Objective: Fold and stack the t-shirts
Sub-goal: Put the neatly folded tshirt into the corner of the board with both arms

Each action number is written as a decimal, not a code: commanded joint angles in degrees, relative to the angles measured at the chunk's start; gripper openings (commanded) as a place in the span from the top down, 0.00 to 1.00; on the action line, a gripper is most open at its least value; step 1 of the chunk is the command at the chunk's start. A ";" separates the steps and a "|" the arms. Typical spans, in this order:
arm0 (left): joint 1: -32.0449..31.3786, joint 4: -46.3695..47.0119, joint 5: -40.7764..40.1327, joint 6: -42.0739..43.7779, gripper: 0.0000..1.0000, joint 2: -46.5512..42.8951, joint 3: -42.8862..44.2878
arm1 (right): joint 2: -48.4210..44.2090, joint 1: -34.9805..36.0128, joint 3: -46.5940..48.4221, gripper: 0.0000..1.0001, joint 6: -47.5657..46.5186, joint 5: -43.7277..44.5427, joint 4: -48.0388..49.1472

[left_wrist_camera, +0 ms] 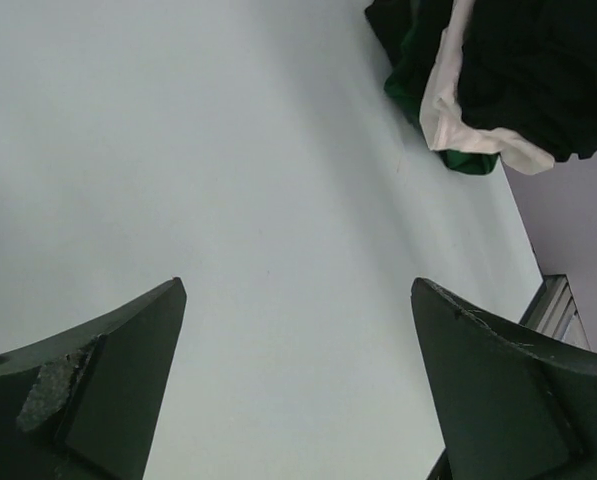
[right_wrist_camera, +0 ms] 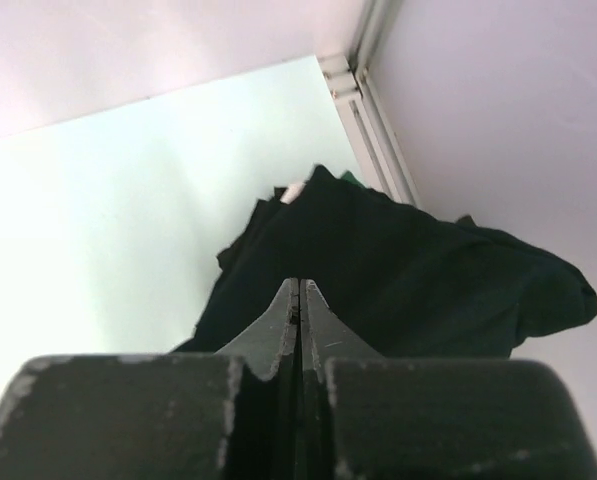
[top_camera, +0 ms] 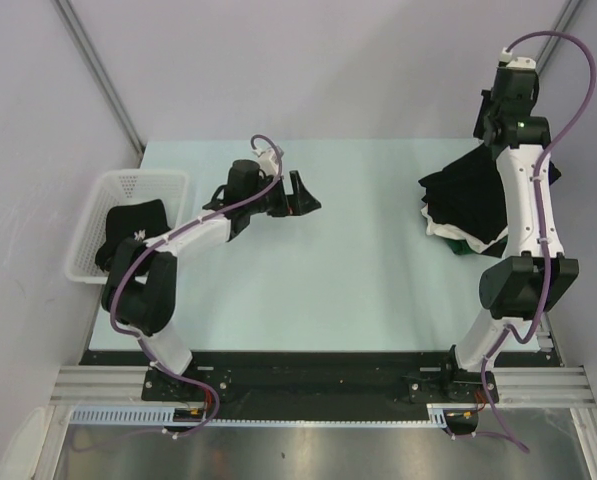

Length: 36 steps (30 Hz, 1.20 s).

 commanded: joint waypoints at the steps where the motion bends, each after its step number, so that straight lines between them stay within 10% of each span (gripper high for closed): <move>1: 0.76 5.55 5.64 -0.45 0.01 -1.63 -2.29 | -0.42 2.46 2.02 1.00 -2.60 6.59 1.76; 13: 2.87 0.99 10.56 2.70 0.00 -2.42 1.56 | 3.18 1.77 -3.61 1.00 1.26 10.82 0.88; 15: 3.39 -0.50 10.91 3.06 0.00 -3.20 2.45 | 3.80 1.42 -2.91 0.75 2.41 8.36 -0.26; 16: 3.40 -0.86 10.91 3.58 0.00 -3.47 2.80 | 4.06 1.50 -2.65 0.27 2.76 7.92 -1.05; 17: 3.48 -1.82 11.35 3.85 0.01 -3.47 3.76 | 4.06 1.68 -2.21 0.01 3.11 8.00 -1.23; 36: 3.57 -18.61 13.29 3.86 0.00 -5.48 13.62 | -2.44 6.95 -5.71 0.00 7.24 11.27 -0.45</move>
